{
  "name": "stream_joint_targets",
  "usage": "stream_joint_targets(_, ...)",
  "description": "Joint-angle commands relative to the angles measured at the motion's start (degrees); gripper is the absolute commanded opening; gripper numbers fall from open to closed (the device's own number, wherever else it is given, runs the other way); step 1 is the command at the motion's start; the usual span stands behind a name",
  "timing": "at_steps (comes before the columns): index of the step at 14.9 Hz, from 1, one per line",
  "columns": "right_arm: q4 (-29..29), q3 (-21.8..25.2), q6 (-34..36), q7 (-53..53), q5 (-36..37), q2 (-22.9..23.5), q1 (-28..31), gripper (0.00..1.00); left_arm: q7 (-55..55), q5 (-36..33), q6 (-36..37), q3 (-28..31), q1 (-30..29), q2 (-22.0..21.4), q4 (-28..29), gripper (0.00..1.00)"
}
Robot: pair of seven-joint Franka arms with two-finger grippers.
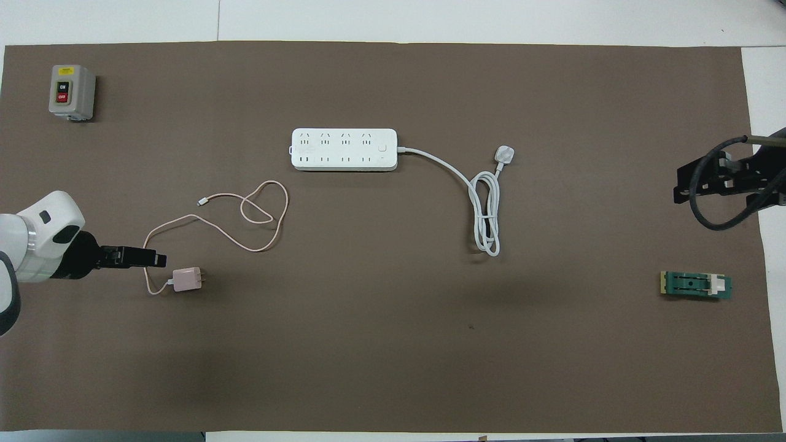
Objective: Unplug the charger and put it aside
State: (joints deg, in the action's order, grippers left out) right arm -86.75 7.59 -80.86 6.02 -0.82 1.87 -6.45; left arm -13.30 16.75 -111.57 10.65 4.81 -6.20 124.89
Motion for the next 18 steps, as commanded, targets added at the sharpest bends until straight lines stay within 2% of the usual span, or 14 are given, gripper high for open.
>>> stream_joint_targets(1, -4.82, 0.58, -1.84, -1.88, 0.02, -3.18, -0.14, 1.00, 10.45, -2.86, 9.50, -0.37, 1.59, 0.75, -11.03, 1.00)
stream_joint_targets(6, -4.57, 0.59, -2.90, -1.88, 0.46, -2.49, 0.91, 1.00, 30.14, -10.31, 16.03, -0.81, 6.69, 0.48, -20.46, 1.00)
stream_joint_targets(8, -4.65, 0.50, -2.81, -2.06, 0.64, -2.40, 1.09, 1.00, 31.05, -15.33, 16.38, -1.60, 7.58, -0.22, -21.26, 1.00)
stream_joint_targets(11, -4.65, 0.58, -2.46, -2.06, 0.46, -2.31, 1.00, 1.00, 29.57, -16.31, 19.37, -1.43, 6.88, -0.05, -24.15, 1.00)
stream_joint_targets(18, -4.21, 0.23, -2.55, -2.32, -0.24, -2.13, 3.37, 1.00, 26.40, -17.72, 19.81, -0.90, 6.70, 1.36, -27.50, 1.00)
